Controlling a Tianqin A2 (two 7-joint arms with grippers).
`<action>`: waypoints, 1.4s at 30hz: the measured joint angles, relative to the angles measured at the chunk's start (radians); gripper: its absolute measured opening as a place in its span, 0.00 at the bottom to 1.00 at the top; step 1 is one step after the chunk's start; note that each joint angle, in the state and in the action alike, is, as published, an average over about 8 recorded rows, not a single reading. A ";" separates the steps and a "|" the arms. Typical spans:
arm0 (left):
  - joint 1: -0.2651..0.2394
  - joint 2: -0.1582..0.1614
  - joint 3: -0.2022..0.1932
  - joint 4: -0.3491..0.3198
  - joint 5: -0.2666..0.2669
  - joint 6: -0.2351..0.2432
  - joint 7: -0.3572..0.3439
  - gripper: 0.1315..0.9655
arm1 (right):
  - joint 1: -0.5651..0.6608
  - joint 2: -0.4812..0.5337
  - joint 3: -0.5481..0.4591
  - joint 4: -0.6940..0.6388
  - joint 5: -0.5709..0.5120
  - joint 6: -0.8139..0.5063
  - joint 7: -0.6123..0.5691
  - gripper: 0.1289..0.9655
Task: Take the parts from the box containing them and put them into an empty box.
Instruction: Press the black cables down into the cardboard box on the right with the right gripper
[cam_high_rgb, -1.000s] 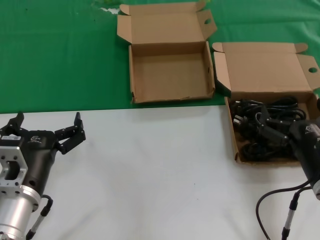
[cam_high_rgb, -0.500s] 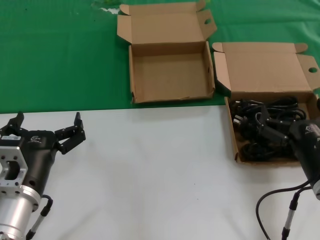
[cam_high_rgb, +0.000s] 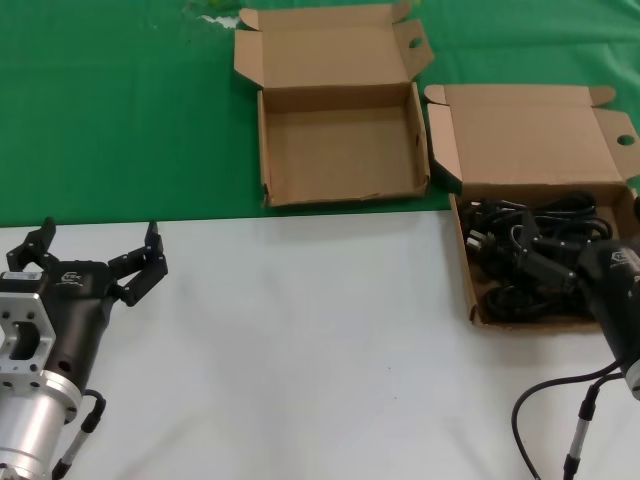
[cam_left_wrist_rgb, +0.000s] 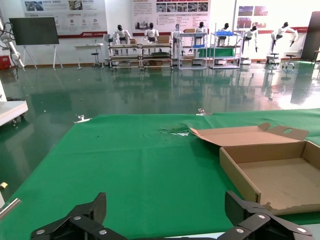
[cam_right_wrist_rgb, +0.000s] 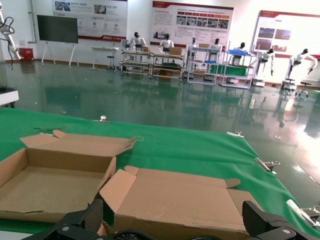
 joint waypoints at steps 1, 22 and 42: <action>0.000 0.000 0.000 0.000 0.000 0.000 0.000 0.90 | 0.001 0.000 0.000 0.000 0.000 0.002 0.000 1.00; 0.000 0.000 0.000 0.000 0.000 0.000 0.000 0.42 | 0.023 0.168 -0.092 0.023 0.024 -0.047 0.011 1.00; 0.000 0.000 0.000 0.000 0.000 0.000 0.000 0.09 | 0.261 0.475 -0.068 -0.235 0.041 -0.649 -0.297 1.00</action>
